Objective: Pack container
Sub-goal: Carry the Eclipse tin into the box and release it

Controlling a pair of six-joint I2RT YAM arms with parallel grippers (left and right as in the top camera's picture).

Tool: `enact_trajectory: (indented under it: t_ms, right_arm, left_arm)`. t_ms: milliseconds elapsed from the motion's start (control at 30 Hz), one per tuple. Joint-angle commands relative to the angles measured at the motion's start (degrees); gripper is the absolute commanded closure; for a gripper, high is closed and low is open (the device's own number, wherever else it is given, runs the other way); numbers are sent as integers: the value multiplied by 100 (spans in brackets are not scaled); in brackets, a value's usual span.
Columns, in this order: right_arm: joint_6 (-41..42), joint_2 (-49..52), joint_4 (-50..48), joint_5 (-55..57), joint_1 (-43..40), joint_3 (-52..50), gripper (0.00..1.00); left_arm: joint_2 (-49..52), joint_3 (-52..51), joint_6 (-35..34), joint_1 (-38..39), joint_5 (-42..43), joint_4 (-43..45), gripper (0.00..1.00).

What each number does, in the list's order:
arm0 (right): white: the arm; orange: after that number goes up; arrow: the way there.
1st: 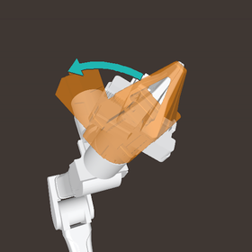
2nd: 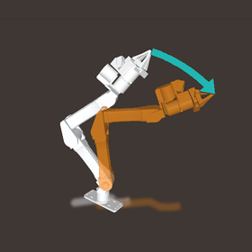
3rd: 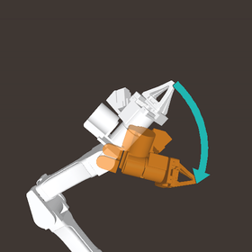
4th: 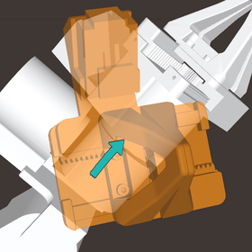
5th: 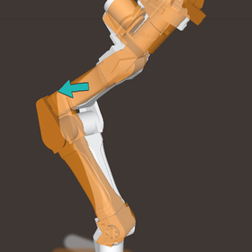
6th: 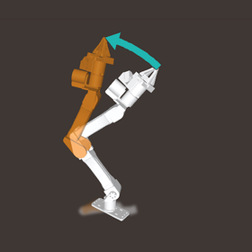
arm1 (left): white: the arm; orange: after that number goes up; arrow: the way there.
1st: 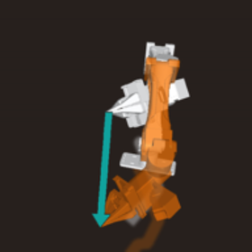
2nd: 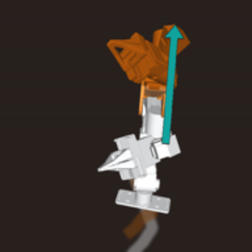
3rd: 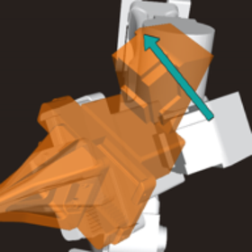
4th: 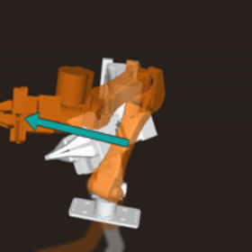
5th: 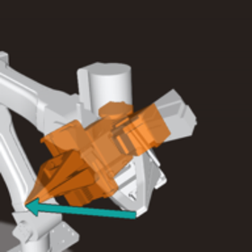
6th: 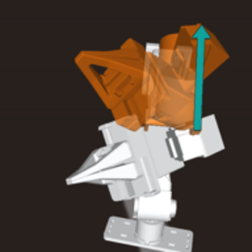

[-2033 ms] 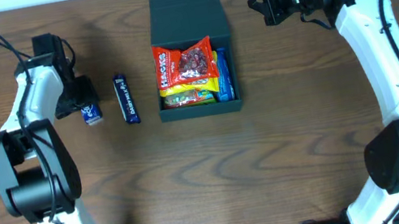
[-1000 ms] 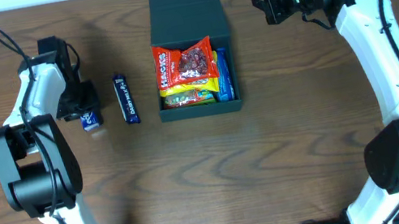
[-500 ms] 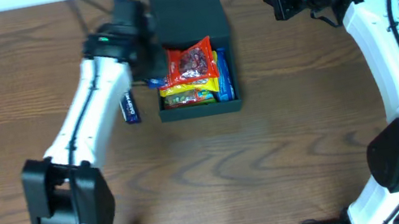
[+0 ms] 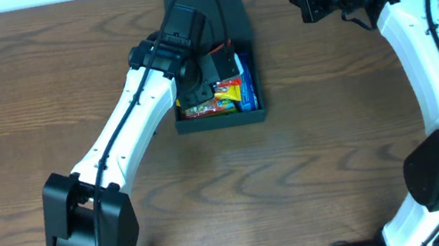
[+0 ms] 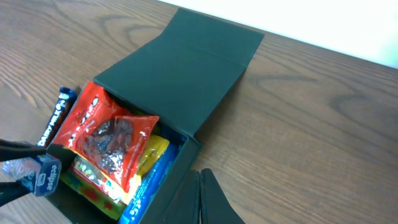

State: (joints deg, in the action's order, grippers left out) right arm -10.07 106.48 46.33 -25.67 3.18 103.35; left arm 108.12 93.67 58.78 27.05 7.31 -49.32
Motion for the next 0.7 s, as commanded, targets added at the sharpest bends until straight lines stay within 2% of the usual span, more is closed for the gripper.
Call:
enact_trajectory:
  t_ms: [0,33,67,233,333,500,633,667]
  right_arm:
    - [17,28,-13,7,-15,0,98]
    - [17,28,-31,7,-15,0,98]
    - [17,28,-48,4,-15,0,97]
    - [17,28,-63,7,-15,0,97]
    - [17,28,-57,4,-15,0,98]
    - [17,28,-37,4,-15,0,97]
    - [17,28,-37,2,-15,0,96]
    - [17,28,-42,2,-15,0,96]
  left_arm:
    - [22,-24,592,-11,26,-44,81]
    - [22,-24,549,-11,22,-37,53]
    - [22,-24,396,-11,22,-7,5]
    - [22,-24,-271,-15,-66,74,5]
    - [20,-24,-1770,-79,-203,96,5]
    - [20,-22,-3856,-518,-1252,96,5]
    - [31,-31,-5580,-1300,-940,140,3]
    - [61,-63,-5980,-1552,-658,190,7]
